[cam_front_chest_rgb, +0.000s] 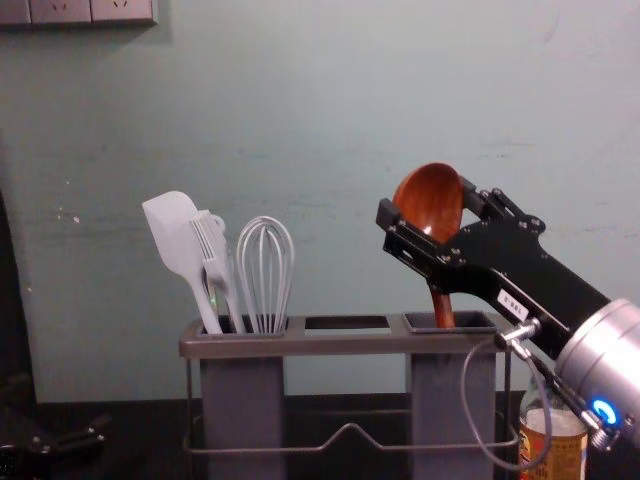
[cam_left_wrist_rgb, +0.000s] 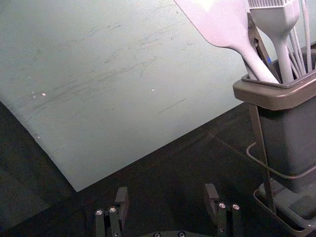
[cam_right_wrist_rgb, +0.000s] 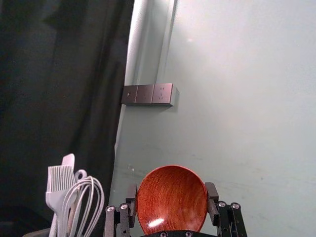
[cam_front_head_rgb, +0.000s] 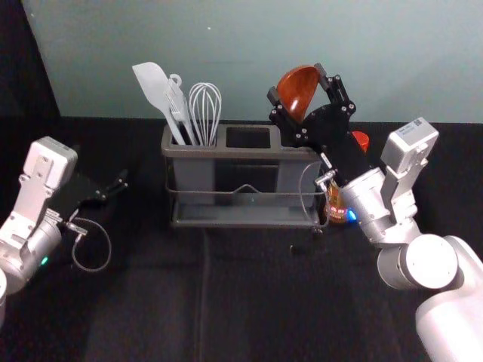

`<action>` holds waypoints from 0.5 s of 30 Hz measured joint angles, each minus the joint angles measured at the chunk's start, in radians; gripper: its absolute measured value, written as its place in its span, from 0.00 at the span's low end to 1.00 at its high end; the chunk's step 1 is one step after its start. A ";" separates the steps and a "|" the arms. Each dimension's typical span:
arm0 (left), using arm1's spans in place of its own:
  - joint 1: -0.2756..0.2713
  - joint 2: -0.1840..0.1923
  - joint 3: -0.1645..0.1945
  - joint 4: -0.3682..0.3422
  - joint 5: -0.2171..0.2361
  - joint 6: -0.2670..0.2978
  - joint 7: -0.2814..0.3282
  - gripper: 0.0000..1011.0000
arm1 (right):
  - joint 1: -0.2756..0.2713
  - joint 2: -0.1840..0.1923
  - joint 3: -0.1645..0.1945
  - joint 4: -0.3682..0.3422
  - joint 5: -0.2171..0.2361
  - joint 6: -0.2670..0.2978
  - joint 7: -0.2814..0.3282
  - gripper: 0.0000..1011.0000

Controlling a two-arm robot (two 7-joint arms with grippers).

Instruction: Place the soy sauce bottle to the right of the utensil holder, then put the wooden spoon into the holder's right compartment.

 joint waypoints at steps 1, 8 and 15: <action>0.000 0.000 0.000 0.000 0.000 0.000 0.000 0.99 | -0.004 -0.002 0.003 0.000 0.000 0.000 0.000 0.83; 0.000 0.000 0.000 0.000 0.000 0.000 0.000 0.99 | -0.017 -0.013 0.015 0.002 0.019 -0.001 0.007 0.88; 0.000 0.000 0.000 0.000 0.000 0.000 0.000 0.99 | -0.020 -0.032 0.033 -0.025 0.045 -0.011 0.014 0.99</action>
